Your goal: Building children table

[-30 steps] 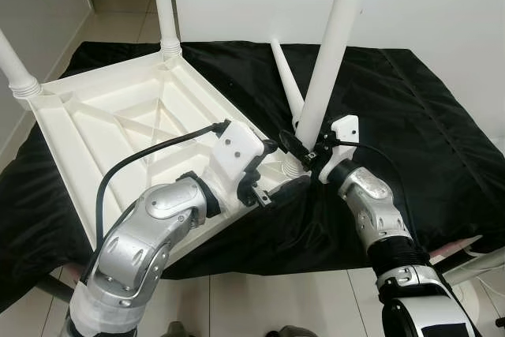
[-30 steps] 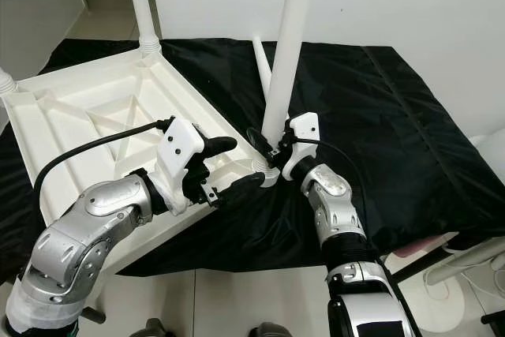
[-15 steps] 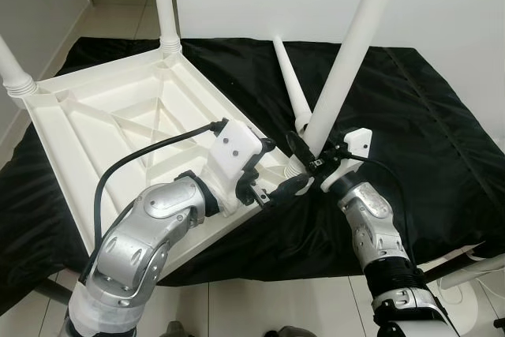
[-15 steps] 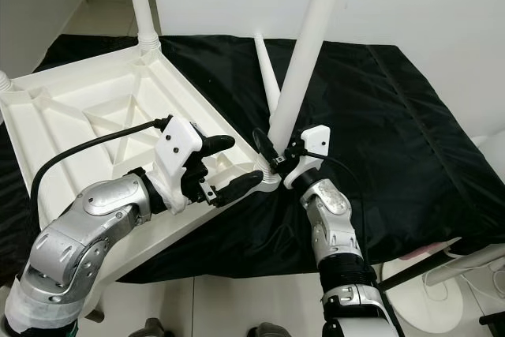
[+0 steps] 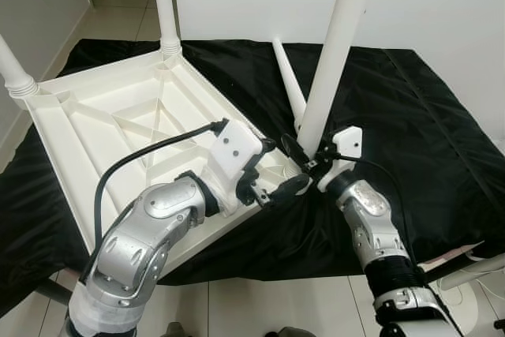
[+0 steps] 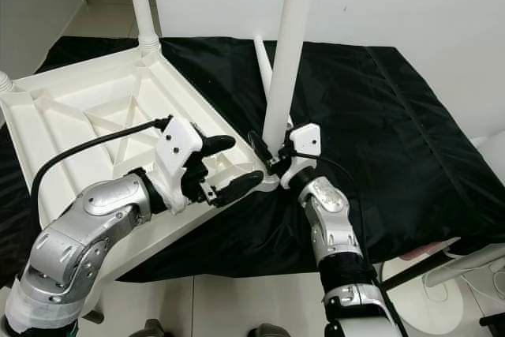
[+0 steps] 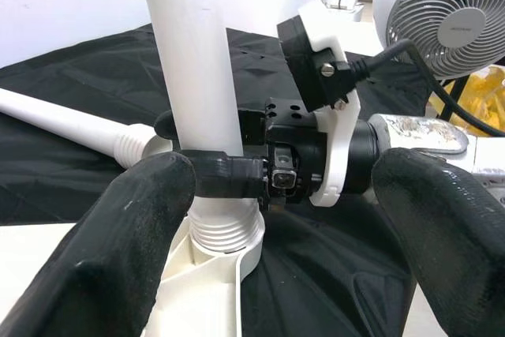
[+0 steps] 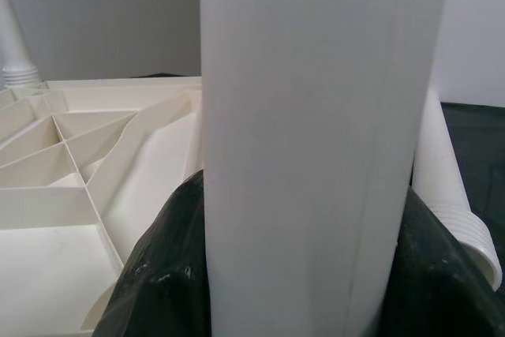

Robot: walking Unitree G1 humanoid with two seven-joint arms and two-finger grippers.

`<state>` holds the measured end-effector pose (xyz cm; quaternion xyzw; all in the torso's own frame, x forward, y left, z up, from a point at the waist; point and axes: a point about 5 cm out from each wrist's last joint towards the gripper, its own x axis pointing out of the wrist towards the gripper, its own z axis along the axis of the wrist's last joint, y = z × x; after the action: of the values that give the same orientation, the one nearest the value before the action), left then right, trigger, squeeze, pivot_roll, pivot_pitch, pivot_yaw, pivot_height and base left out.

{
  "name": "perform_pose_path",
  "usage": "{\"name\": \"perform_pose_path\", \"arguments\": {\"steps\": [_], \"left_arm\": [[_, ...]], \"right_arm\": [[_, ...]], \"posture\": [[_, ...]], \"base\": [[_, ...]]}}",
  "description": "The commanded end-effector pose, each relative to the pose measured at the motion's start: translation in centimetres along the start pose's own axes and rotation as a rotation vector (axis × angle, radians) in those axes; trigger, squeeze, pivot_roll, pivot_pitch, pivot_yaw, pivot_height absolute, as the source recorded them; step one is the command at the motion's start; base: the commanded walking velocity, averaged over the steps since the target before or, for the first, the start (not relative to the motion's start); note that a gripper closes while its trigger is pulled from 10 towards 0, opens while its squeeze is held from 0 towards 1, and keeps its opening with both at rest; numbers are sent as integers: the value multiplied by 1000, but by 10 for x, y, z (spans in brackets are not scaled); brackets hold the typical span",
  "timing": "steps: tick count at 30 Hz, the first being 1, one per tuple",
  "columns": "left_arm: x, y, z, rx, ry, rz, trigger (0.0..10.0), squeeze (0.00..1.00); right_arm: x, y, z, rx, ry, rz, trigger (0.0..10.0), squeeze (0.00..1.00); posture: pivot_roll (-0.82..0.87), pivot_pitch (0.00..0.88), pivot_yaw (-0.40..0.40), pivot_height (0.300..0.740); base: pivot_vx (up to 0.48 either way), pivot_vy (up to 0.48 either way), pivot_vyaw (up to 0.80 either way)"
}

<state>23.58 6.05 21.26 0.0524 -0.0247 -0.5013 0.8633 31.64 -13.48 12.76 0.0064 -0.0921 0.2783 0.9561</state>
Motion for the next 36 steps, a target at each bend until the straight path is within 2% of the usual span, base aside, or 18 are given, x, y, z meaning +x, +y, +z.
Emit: {"name": "perform_pose_path", "arguments": {"steps": [1, 3, 4, 7, 18, 19, 21, 23, 25, 30, 32, 33, 34, 36], "left_arm": [[-1, 3, 3, 16, 0, 65, 10000, 0], [-1, 4, 3, 17, 0, 64, 10000, 0], [-1, 4, 3, 18, 0, 62, 10000, 0], [-1, 4, 3, 19, -1, 58, 10000, 0], [0, 4, 4, 26, 1, 49, 10000, 0], [-1, 3, 4, 28, 1, 48, 10000, 0], [-1, 3, 4, 28, 1, 48, 10000, 0], [-1, 3, 4, 29, 1, 49, 10000, 0], [-1, 3, 4, 31, 1, 50, 10000, 0], [-1, 2, 5, 33, -2, 54, 10000, 0], [-1, 2, 5, 34, -4, 55, 10000, 0], [-1, 2, 5, 34, -4, 55, 10000, 0], [-1, 1, 5, 34, -5, 55, 10000, 0], [-1, 1, 5, 34, -6, 55, 10000, 0]], "right_arm": [[-18, 9, -36, 56, 154, 5, 10000, 0], [-23, 8, -37, 44, 142, 3, 10000, 0], [-27, 9, -38, 5, 130, 10, 10000, 0], [-31, 9, -40, -6, 134, 9, 10000, 0], [-33, 10, -44, 44, 159, -18, 10000, 0], [-29, 10, -46, 78, 193, -61, 10000, 0], [-29, 10, -46, 78, 193, -61, 10000, 0], [-23, 10, -45, 62, 204, -135, 10000, 0], [-22, 12, -44, 64, 198, -149, 10000, 0], [-18, 15, -38, 29, 160, -257, 10000, 0], [-18, 19, -34, -5, 114, -343, 10000, 0], [-18, 19, -34, -5, 114, -343, 10000, 0], [-19, 25, -31, -32, 69, -403, 10000, 0], [-21, 26, -30, -50, 58, -428, 10000, 0]], "posture": [[5, 28, -15, 740], [3, 29, -13, 740], [2, 29, -11, 740], [-2, 31, -7, 740], [-6, 32, 1, 740], [-4, 32, -1, 740], [-4, 32, -1, 740], [-1, 30, -5, 740], [1, 30, -10, 740], [4, 29, -18, 740], [6, 29, -22, 740], [6, 29, -22, 740], [5, 28, -23, 740], [5, 28, -23, 740]], "base": [[0, 0, 0], [0, 0, 0], [0, 0, 0], [0, 0, 0], [0, 0, 0], [0, 0, 0], [0, 0, 0], [0, 0, 0], [0, 0, 0], [0, 0, 0], [0, 0, 0], [0, 0, 0], [0, 0, 0], [0, 0, 0]]}}
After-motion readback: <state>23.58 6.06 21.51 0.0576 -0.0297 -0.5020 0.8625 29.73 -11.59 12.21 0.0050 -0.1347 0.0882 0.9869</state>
